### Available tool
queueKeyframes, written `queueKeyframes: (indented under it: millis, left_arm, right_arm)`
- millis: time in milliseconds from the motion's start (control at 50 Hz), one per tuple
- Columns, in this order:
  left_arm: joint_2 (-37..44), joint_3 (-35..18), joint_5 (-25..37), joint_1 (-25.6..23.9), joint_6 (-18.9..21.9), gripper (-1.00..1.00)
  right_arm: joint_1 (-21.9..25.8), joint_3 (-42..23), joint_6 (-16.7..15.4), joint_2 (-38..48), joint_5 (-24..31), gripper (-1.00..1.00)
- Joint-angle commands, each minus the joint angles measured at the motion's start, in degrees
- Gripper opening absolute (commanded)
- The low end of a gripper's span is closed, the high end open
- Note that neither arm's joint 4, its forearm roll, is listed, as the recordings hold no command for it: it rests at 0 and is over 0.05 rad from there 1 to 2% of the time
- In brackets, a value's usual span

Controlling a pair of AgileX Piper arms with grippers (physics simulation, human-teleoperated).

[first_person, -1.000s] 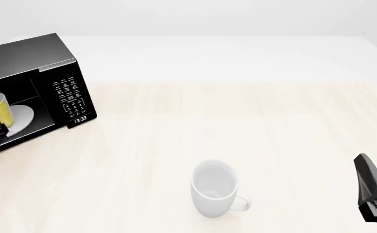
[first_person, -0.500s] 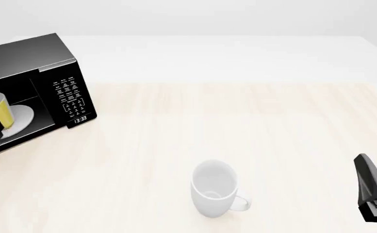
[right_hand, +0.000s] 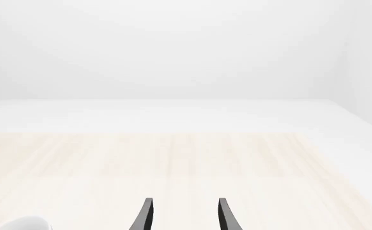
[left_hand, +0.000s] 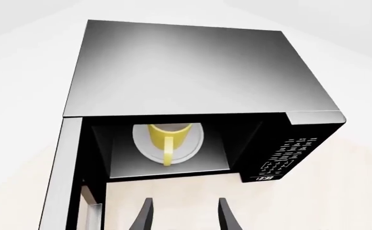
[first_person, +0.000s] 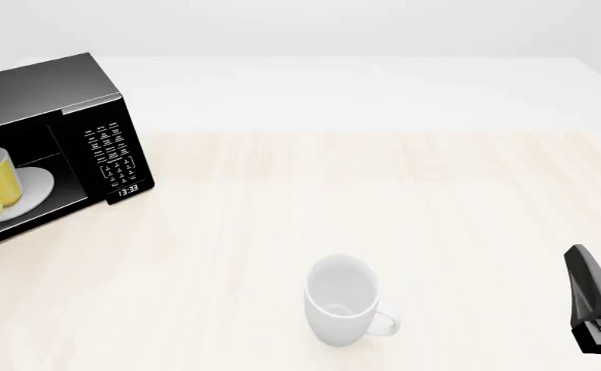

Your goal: Put the yellow and white mug in the microwave and close it.

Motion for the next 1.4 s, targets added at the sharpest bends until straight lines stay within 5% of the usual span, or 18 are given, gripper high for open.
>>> queueKeyframes:
  millis: [20,1400]
  left_arm:
    - [-5.38,-0.23,4.75,-0.41,-0.80,1.00]
    - [-25.64,-6.21,26.92,-4.16,-3.61,1.00]
  right_arm:
    - [-0.01,0.00,0.00,0.00,0.00,1.00]
    - [0.00,0.00,0.01,0.00,0.00,1.00]
